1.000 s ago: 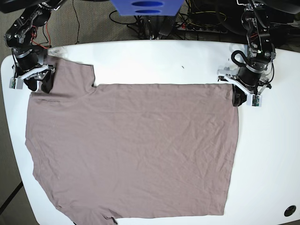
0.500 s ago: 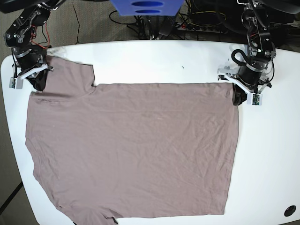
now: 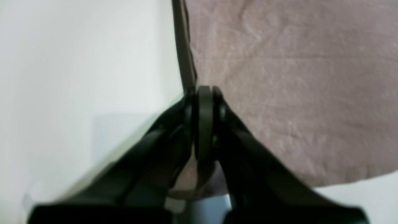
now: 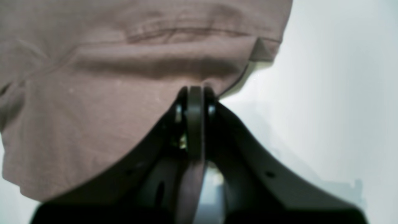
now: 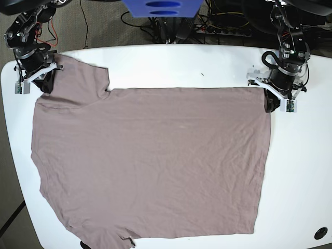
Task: Fold the T-shirt properly
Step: 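Pull the held shirt edge with both grippers toward the robot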
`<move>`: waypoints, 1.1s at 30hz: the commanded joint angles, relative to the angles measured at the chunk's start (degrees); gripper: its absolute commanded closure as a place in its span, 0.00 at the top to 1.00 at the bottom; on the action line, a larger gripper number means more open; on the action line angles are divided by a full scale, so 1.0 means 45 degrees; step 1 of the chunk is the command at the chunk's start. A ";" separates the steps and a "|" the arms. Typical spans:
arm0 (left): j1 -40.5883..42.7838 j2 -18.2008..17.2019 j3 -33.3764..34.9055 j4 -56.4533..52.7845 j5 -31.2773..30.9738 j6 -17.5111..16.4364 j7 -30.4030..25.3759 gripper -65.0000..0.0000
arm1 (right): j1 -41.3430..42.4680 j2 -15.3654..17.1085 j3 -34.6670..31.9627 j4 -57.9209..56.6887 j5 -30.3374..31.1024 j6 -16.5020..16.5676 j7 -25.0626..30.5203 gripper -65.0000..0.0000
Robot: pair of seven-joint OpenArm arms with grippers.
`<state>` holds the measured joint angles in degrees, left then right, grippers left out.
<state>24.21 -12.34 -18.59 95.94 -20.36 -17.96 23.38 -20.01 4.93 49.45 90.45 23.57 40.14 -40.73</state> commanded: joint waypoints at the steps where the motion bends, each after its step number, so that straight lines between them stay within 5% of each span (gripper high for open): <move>1: 0.0244 -0.0097 -0.0173 0.0164 0.0320 0.0181 0.0575 0.00 | -0.0189 0.0096 0.0106 0.0393 -0.0185 -0.0031 -0.0157 0.00; 33: 0.3160 -0.0041 -0.0322 0.3022 0.0301 0.0100 0.0173 0.00 | -0.1825 -0.0104 0.0798 0.1669 -0.0382 -0.0031 -0.0873 0.00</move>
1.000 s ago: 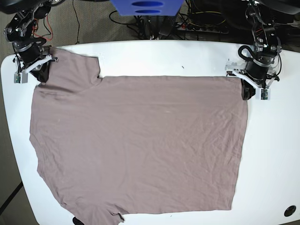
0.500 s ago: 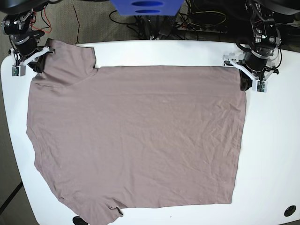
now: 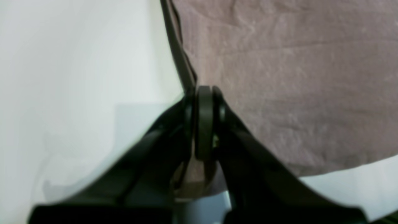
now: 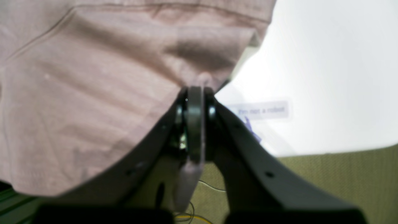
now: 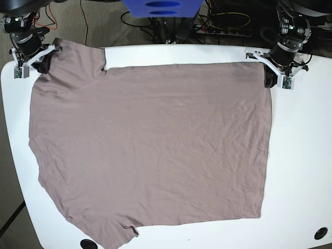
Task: Fold the T-shirt properly
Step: 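Pull the held shirt edge with both grippers toward the robot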
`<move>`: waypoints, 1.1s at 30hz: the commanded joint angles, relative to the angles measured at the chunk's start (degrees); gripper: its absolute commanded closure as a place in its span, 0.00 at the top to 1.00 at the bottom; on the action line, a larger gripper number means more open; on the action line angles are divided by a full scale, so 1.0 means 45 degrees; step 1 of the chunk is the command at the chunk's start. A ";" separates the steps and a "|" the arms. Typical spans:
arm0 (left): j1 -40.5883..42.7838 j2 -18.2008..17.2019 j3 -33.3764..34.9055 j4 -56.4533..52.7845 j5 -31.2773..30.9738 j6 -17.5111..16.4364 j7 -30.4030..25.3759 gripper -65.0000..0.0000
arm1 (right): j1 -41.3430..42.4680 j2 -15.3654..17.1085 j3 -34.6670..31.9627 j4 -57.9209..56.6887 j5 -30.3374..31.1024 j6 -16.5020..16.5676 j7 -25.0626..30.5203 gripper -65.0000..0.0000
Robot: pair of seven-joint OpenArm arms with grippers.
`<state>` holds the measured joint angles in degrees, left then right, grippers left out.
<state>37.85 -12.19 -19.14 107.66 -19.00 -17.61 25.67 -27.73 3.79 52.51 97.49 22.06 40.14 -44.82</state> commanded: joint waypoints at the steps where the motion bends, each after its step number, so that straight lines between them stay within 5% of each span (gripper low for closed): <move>1: 0.0216 0.0018 -0.0280 0.0554 0.0016 0.0027 -0.0350 0.00 | -0.0013 0.0146 0.0059 0.0065 -0.0080 -0.0031 0.0014 0.00; 14: 0.0367 0.0797 -0.1529 0.1740 0.0042 0.0049 -0.0293 0.00 | 0.0708 0.0163 0.0039 0.0494 -0.0293 -0.0031 -0.0314 0.00; 33: 0.0507 0.0366 -0.1202 0.2183 0.0023 -0.0005 -0.0166 0.00 | 0.0938 -0.0112 0.0018 0.2326 -0.0328 -0.0031 -0.0661 0.00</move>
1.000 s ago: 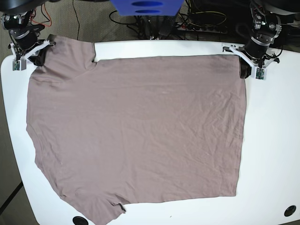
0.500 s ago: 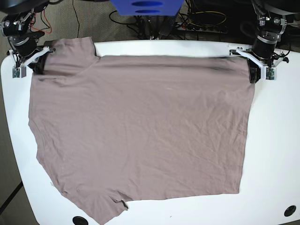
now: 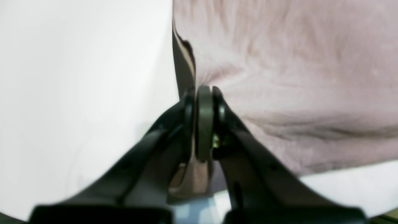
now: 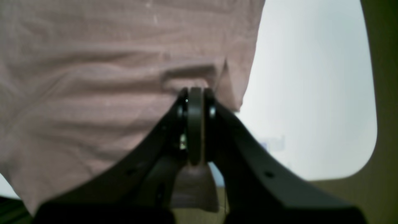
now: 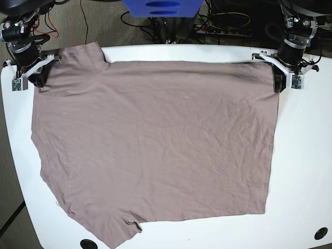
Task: Fold the T-shirt properly
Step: 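Pull the held shirt edge with both grippers toward the robot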
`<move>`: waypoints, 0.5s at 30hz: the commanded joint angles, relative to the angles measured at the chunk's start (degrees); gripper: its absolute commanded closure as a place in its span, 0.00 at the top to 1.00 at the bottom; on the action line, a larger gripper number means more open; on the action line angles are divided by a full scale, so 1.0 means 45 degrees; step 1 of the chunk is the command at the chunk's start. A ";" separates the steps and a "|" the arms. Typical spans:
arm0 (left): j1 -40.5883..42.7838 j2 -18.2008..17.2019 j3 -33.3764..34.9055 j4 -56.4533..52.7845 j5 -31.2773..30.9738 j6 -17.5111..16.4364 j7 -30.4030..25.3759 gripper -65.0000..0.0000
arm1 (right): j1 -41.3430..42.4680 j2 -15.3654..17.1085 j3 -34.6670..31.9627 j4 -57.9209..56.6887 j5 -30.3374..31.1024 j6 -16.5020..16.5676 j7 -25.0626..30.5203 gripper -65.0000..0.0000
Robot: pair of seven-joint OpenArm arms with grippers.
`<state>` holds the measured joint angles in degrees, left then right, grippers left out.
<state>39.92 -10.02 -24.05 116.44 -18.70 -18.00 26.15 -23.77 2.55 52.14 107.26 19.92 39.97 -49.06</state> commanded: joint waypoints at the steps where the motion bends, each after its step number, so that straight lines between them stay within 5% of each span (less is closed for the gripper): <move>1: 0.0007 -0.0115 -0.0117 0.0224 -0.0040 0.0089 -0.0267 0.00 | 0.0126 0.0185 0.0071 0.0107 0.0131 0.0008 0.0294 0.00; 15: -0.1959 0.0009 -0.0289 -0.0991 -0.0007 -0.0097 -0.0327 0.00 | 0.2194 0.0447 -0.0749 -0.0923 -0.0631 0.0008 0.0079 0.00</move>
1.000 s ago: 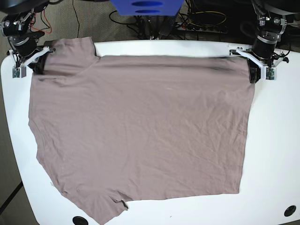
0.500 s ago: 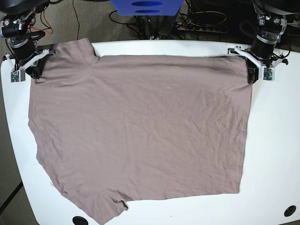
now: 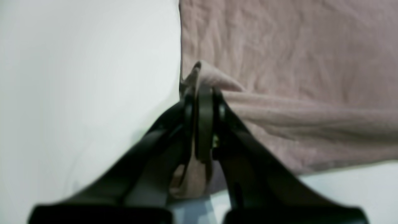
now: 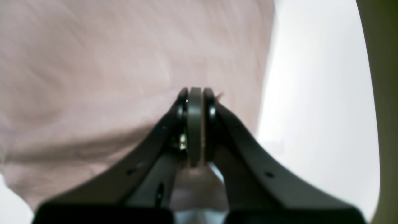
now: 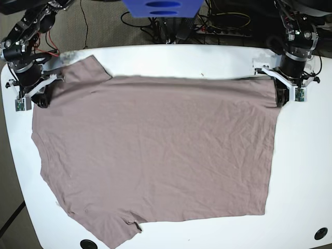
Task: Fold the T-shirt properly
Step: 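Pull the held shirt edge with both grippers toward the robot, then lift the held edge with both grippers and fold it over the shirt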
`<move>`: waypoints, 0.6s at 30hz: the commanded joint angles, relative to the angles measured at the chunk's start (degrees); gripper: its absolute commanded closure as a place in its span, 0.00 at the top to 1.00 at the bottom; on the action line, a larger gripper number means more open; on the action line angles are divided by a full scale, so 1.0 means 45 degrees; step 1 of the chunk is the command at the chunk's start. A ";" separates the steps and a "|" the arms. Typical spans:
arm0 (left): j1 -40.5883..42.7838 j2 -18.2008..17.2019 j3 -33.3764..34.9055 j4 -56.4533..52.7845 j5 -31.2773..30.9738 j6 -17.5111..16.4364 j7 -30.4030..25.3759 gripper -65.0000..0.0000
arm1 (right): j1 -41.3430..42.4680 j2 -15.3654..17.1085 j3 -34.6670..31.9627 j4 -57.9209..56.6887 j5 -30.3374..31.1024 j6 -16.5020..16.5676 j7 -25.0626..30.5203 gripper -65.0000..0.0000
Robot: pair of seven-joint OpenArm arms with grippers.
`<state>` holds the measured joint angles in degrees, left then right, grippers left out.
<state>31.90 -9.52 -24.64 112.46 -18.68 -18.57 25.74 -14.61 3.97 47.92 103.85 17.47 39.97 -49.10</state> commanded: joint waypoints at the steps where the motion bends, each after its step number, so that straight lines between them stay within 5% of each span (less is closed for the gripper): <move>1: -0.0260 -0.0093 -0.0202 -0.0152 -0.0004 0.0023 -0.0216 0.00 | 0.0275 0.0138 0.0187 -0.0250 -0.0097 0.0008 0.0057 0.00; 18: -0.1775 0.0066 -0.0594 0.0081 0.0222 -0.0049 0.0992 0.00 | 0.1908 0.0246 0.0319 -0.0701 0.0158 0.0008 -0.0979 0.00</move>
<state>24.99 -8.86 -27.79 111.44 -18.17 -19.31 30.81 -7.14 4.21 48.69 99.18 17.30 40.14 -53.47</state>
